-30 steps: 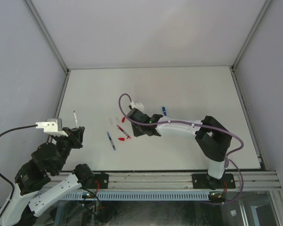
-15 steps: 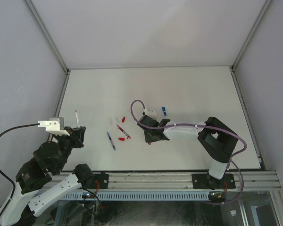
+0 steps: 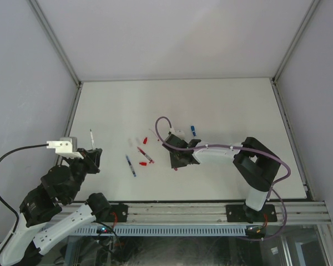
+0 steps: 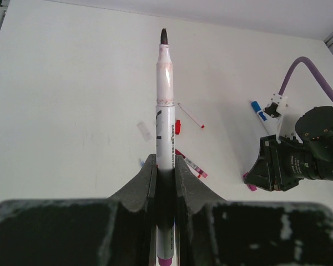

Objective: Insert the pens into the pen caps
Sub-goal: Move the pen cap to the center of the board.

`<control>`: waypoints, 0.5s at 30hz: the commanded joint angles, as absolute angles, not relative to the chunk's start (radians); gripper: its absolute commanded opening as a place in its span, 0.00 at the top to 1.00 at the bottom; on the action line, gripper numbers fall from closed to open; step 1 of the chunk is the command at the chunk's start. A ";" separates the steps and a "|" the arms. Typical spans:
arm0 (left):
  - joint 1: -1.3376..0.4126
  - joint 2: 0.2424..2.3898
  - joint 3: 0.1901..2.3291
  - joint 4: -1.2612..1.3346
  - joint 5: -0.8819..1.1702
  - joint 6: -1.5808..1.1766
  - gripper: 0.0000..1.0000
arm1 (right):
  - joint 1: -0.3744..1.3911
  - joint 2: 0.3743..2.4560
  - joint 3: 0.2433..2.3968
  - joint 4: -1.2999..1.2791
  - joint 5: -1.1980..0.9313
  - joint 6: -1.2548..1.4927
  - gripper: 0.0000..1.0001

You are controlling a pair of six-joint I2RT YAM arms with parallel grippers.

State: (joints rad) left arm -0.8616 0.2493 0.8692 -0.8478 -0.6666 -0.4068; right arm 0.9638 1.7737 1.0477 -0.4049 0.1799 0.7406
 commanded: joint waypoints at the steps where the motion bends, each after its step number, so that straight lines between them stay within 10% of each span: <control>1: -0.857 0.274 0.852 -0.807 -0.653 -0.393 1.00 | 0.961 1.759 1.065 -0.477 0.158 0.754 0.77; 15: -0.857 0.276 0.852 -0.807 -0.652 -0.391 1.00 | 0.980 1.845 1.156 -0.584 0.207 0.738 0.76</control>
State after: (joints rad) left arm -0.8616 0.2630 0.8692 -0.8471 -0.6582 -0.4068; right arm 0.9737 1.8099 1.1221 -0.5476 0.1844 0.7406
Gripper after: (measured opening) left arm 0.151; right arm 0.235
